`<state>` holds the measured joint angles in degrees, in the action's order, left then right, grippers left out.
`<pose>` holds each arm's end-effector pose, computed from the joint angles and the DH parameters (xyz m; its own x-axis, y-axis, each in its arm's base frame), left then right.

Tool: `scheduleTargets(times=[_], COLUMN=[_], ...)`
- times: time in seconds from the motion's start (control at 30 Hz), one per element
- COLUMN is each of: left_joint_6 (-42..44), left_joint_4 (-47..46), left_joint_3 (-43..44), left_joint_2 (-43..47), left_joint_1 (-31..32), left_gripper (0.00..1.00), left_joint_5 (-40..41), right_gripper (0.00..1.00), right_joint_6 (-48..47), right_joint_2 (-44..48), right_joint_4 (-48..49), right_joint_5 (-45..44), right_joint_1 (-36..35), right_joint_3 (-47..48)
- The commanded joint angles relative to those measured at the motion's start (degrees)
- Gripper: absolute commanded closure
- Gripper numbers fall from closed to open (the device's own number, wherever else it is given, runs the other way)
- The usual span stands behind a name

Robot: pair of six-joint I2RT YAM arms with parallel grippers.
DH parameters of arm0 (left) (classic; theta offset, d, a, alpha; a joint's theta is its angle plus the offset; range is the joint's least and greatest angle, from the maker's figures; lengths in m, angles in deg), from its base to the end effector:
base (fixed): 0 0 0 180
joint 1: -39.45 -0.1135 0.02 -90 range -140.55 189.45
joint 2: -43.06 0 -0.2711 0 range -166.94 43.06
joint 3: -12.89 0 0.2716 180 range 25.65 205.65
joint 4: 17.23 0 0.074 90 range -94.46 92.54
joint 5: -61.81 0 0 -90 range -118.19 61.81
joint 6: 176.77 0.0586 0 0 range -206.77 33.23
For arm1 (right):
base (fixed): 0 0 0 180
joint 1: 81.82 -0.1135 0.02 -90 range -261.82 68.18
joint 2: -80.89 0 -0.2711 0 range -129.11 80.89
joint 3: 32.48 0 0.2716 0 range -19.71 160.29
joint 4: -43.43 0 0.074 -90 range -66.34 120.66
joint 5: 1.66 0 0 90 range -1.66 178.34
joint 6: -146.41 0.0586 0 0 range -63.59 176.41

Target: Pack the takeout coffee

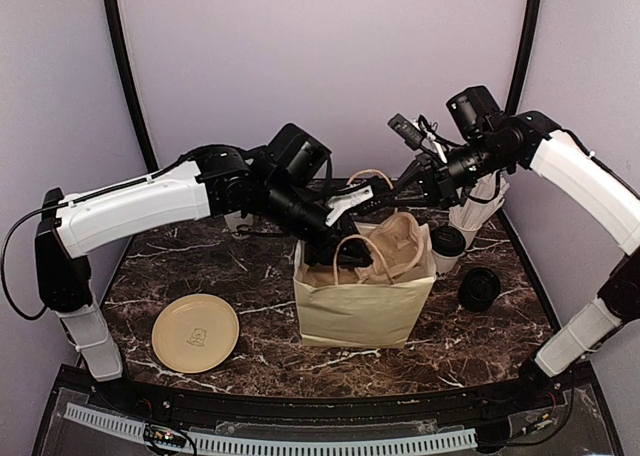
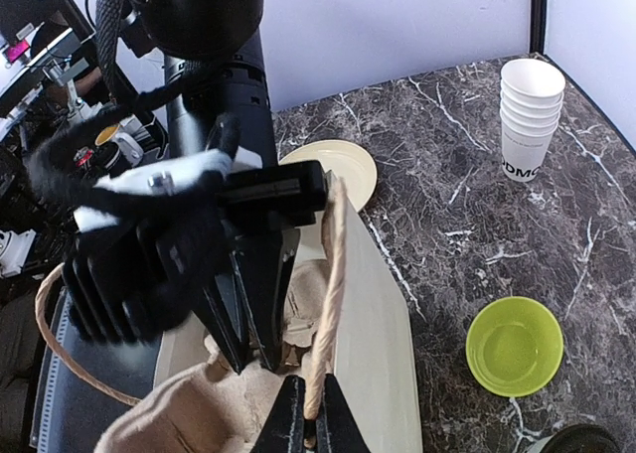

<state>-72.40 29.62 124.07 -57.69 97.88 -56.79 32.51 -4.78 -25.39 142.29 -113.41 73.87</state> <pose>0.2057 -0.3884 0.3545 -0.0654 0.5226 -0.8500 0.9971 0.0018 -0.0756 0.2529 0.2111 0.3989 -0.2689 -0.4453 -0.8541 -0.9590 0.0419 0.2802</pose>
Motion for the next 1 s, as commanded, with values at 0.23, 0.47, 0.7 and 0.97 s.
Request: scheduleTargets(times=[0.23,0.47,0.7,0.97], left_joint_6=[1.05,-0.04,-2.32,-5.49], left_joint_4=[21.52,27.96,31.43,32.23], left_joint_3=[14.26,18.15,17.15,17.31], left_joint_2=[-9.82,-11.45,-12.99,-16.07], left_joint_1=[5.60,6.60,6.64,6.58], left_gripper=[0.83,0.83,0.81,0.81], left_joint_5=[18.99,19.73,20.32,20.70], right_gripper=[0.97,0.87,0.41,0.35], right_joint_6=[3.80,4.53,-0.42,-0.07], right_joint_2=[1.15,-0.39,-2.00,1.54], right_joint_4=[5.08,3.92,-4.75,-2.79], right_joint_5=[-1.50,-3.75,-1.03,0.07], right_joint_1=[-1.10,-1.06,1.73,12.42], right_joint_3=[-1.68,1.56,6.88,1.13])
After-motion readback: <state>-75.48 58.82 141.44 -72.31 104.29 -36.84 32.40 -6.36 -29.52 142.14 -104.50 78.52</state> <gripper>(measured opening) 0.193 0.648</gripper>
